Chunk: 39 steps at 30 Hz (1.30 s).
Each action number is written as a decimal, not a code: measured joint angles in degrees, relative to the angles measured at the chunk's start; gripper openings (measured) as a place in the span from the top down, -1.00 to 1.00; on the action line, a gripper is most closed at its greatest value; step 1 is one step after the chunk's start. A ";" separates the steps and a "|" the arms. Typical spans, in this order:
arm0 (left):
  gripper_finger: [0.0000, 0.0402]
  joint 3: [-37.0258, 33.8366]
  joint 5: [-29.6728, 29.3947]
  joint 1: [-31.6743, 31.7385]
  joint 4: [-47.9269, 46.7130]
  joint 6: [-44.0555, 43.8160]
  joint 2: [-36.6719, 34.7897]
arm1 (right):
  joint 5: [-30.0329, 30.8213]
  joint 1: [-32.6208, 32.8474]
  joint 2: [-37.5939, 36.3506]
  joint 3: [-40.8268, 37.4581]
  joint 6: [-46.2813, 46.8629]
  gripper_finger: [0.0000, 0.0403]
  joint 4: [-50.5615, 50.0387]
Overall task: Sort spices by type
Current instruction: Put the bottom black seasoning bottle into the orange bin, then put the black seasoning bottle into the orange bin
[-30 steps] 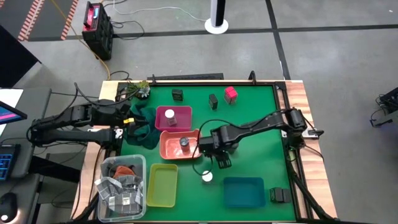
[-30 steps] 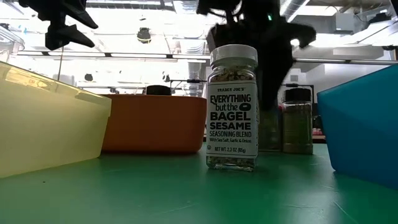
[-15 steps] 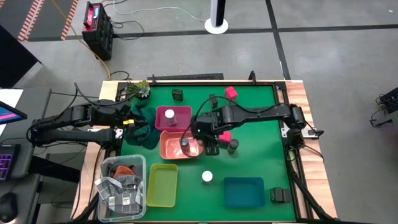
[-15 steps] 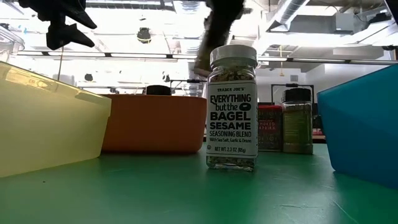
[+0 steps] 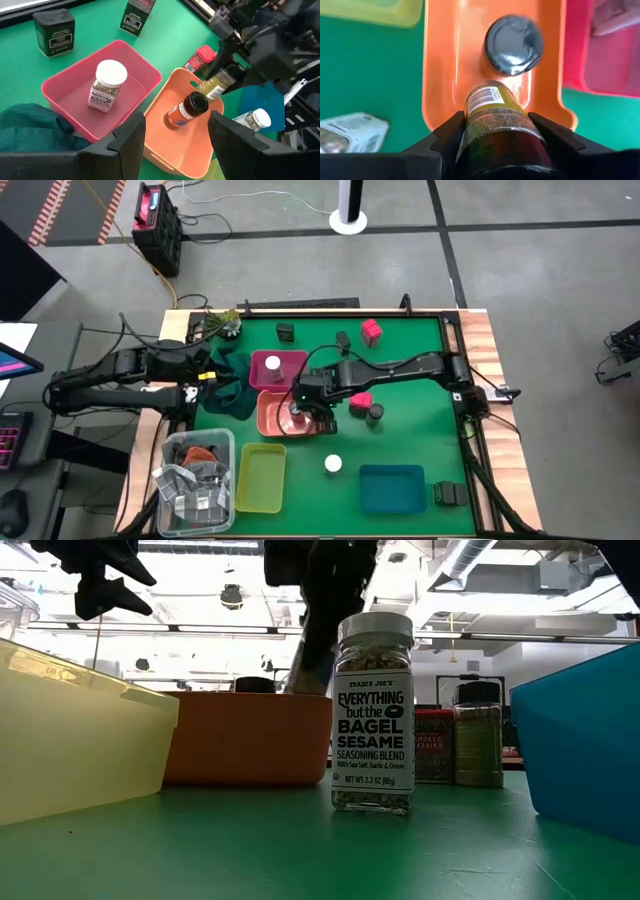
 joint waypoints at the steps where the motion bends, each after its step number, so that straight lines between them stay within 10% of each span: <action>1: -0.02 0.00 0.01 0.00 0.01 -0.20 0.02 | -0.05 -0.23 0.74 0.00 -0.09 -0.11 0.44; 23: -0.02 -0.02 0.85 0.00 0.87 -2.40 1.27 | -1.84 -2.72 5.48 0.57 -1.21 -0.66 4.53; 39: -0.02 -0.02 0.01 0.00 1.81 -0.24 1.27 | 4.07 -3.45 5.09 13.79 4.63 -0.71 -30.22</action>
